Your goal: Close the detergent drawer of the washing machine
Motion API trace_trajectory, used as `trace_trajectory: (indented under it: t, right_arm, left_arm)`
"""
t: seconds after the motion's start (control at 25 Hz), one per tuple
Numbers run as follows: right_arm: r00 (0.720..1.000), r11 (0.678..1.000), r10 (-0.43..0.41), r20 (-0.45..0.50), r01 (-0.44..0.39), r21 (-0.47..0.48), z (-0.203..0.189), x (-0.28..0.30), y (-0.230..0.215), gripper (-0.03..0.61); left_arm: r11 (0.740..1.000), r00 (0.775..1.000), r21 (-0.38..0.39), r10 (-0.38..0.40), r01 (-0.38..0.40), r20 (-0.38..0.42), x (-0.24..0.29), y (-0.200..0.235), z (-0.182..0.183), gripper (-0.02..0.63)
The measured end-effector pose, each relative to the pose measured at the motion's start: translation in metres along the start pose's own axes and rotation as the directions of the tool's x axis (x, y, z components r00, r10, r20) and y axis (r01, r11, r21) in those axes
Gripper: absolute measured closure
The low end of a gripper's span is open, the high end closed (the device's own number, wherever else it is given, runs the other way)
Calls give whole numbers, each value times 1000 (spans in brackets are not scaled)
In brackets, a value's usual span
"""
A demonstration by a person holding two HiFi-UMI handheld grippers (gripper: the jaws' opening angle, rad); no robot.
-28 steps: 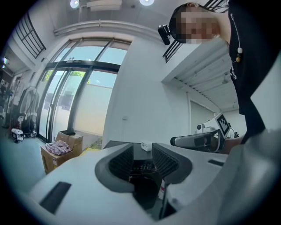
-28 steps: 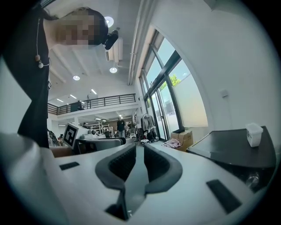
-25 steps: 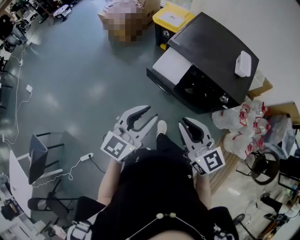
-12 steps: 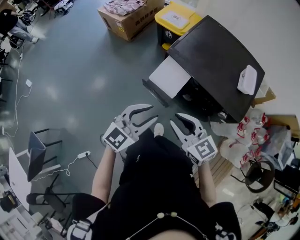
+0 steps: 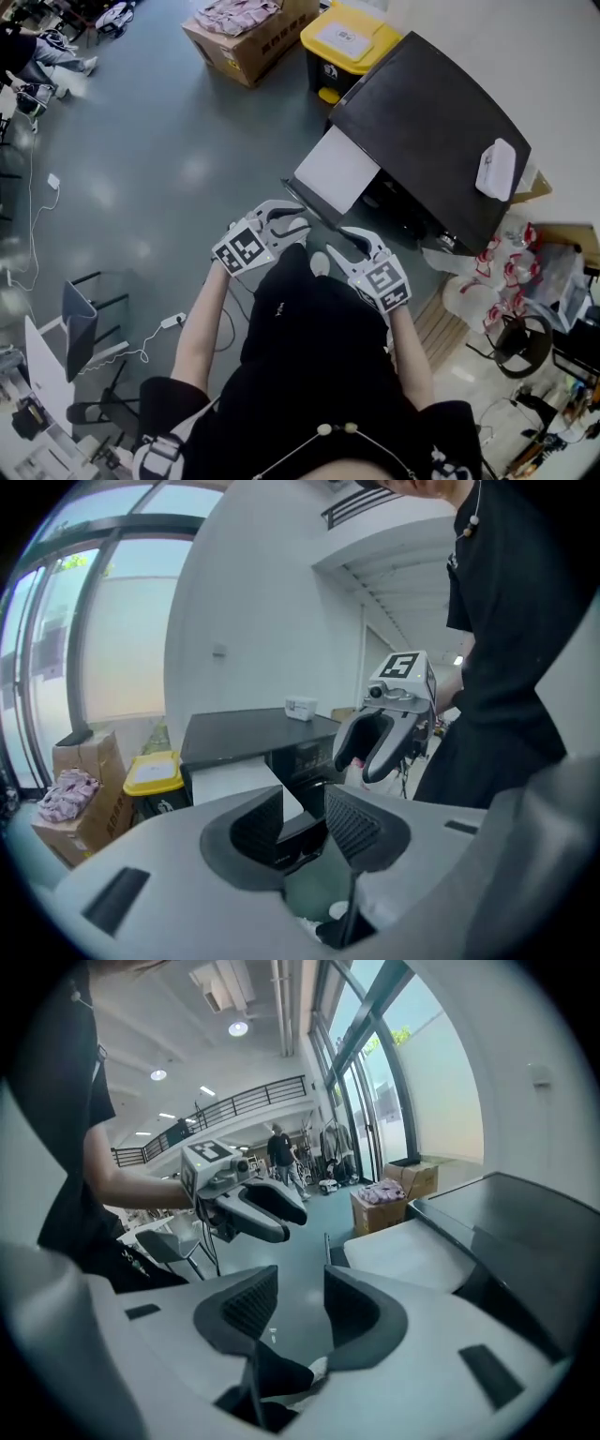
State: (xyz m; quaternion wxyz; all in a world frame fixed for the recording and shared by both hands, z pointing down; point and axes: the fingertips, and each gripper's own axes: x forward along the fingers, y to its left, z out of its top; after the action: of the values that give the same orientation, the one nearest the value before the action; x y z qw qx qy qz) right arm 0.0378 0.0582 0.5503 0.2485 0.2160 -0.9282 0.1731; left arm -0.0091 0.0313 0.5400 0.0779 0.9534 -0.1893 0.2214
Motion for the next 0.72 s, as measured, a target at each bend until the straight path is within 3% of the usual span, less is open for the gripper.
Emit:
trace_trajectory:
  t: [0.12, 0.24, 0.48, 0.72]
  right_arm:
    - [998, 1000, -11, -60, 12, 11, -11, 23, -11, 425]
    - [989, 1000, -2, -146, 5, 17, -22, 48, -19, 410]
    - [944, 996, -12, -331, -18, -88, -46, 85, -29, 419]
    - [930, 997, -36, -365, 8, -80, -53, 103, -39, 455]
  left_arm:
    - [993, 988, 44, -108, 113, -108, 16, 9, -21, 479]
    - [975, 959, 110, -167, 196, -228, 27, 25, -44, 479]
    - [897, 854, 230, -242, 378, -460, 42, 37, -75, 479]
    - [836, 766, 293, -214, 465, -607, 54, 43, -98, 483]
